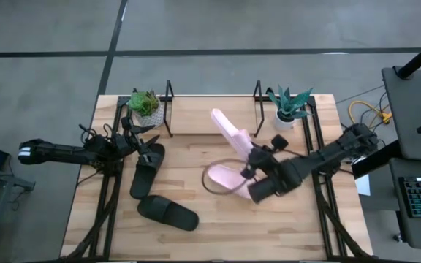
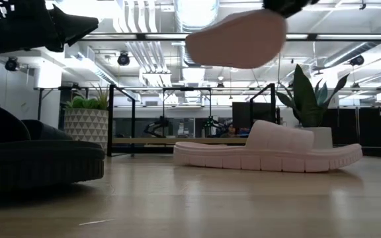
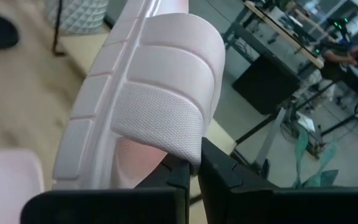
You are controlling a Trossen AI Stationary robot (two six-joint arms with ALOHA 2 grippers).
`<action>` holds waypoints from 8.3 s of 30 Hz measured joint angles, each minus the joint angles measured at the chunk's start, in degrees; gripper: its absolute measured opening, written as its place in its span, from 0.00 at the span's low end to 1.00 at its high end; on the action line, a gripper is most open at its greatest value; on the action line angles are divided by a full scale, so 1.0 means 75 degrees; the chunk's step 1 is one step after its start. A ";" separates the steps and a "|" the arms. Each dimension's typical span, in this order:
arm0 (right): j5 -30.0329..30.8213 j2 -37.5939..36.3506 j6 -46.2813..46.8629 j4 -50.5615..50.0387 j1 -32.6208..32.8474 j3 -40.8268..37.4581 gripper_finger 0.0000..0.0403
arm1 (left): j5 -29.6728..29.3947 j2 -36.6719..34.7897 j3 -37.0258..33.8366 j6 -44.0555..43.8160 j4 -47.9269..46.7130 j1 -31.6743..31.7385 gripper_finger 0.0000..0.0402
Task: Pick and place slides into the shelf
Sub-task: Put the right pink slipper on the shelf
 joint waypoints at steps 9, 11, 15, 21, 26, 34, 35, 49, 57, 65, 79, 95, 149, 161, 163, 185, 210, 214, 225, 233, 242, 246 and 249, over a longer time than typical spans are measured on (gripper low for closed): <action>0.0000 0.0000 -0.1830 0.1079 -0.1621 0.0410 0.03 | 0.0000 0.0000 0.0000 0.0000 -0.0003 0.0000 0.41; -0.0003 0.0000 -0.2312 0.1447 -0.1972 0.0426 0.03 | 0.0001 0.0000 0.0000 -0.0001 -0.0003 0.0001 0.41; -0.0138 0.0000 -0.3054 0.2220 -0.2584 0.0437 0.03 | 0.0000 0.0000 0.0000 0.0000 -0.0003 0.0000 0.41; -0.0329 0.0193 -0.3521 0.2814 -0.3222 0.0437 0.03 | 0.0000 0.0000 0.0000 0.0000 -0.0007 0.0002 0.41; -0.0367 0.0637 -0.3615 0.2819 -0.3598 0.0483 0.03 | 0.0002 0.0000 0.0000 0.0000 -0.0009 0.0001 0.41; -0.0363 0.1652 -0.4349 0.2729 -0.3799 0.0993 0.03 | 0.0000 0.0000 0.0000 0.0000 -0.0009 0.0000 0.41; -0.0363 0.1773 -0.4418 0.2702 -0.3809 0.1041 0.03 | 0.0001 0.0000 0.0000 0.0000 -0.0009 0.0000 0.41; -0.0072 0.2897 -0.3933 0.0647 -0.3975 0.1186 0.03 | 0.0000 0.0000 0.0000 0.0000 -0.0015 0.0000 0.41; 0.0136 0.3318 -0.3840 0.0329 -0.4146 0.1183 0.03 | 0.0000 0.0000 0.0000 0.0001 -0.0015 0.0003 0.41; 0.0323 0.3532 -0.3844 0.0109 -0.4215 0.1177 0.03 | 0.0000 0.0020 0.0000 0.0003 -0.0017 0.0003 0.41; 0.0067 0.3652 -0.3846 -0.0268 -0.4299 0.1081 0.03 | 0.0000 0.0050 0.0000 0.0003 -0.0018 0.0003 0.41; -0.1554 0.3640 -0.3846 -0.0204 -0.4458 0.1174 0.03 | 0.0000 0.0050 0.0000 0.0004 -0.0017 0.0003 0.41; -0.4153 -0.2444 -0.9066 0.6135 -0.2532 -0.2186 0.33 | 0.0000 0.0226 0.0000 0.0004 -0.0021 0.0000 0.41; -0.4855 -0.3551 -1.0040 0.8821 -0.2878 -0.5485 0.36 | -0.0002 0.0626 0.0000 0.0004 -0.0013 0.0002 0.41; -0.4567 -0.3358 -1.0173 0.8915 -0.2878 -0.5520 0.36 | -0.0003 0.0648 0.0000 0.0017 -0.0012 0.0000 0.41; -0.2328 0.0195 -1.1656 0.9049 -0.3580 -0.4052 0.36 | -0.0006 0.0650 0.0000 0.0023 -0.0009 0.0003 0.41; -0.2932 0.0253 -1.1687 0.8694 -0.4303 -0.4127 0.29 | -0.0006 0.0650 0.0000 0.0026 -0.0006 0.0003 0.41; -0.2932 0.0254 -1.1722 0.8695 -0.4510 -0.4167 0.30 | -0.0006 0.0650 0.0000 0.0025 -0.0006 0.0003 0.41; -0.2937 0.0254 -1.2137 0.8760 -0.4743 -0.4229 0.37 | -0.0006 0.0650 0.0000 0.0024 -0.0007 0.0001 0.41; -0.3027 0.0254 -1.2111 0.8773 -0.4842 -0.4229 0.35 | -0.0006 0.0650 0.0000 0.0024 -0.0006 0.0002 0.41; -0.3529 0.0254 -1.2250 0.8875 -0.4921 -0.4229 0.32 | -0.0006 0.0650 0.0000 0.0025 -0.0006 0.0001 0.41; -0.3535 0.0254 -1.2250 0.8975 -0.5040 -0.4229 0.31 | -0.0006 0.0650 0.0000 0.0026 -0.0006 0.0000 0.41; -0.3513 0.0256 -1.2193 0.9064 -0.5088 -0.4229 0.28 | -0.0006 0.0650 0.0000 0.0025 -0.0006 0.0001 0.41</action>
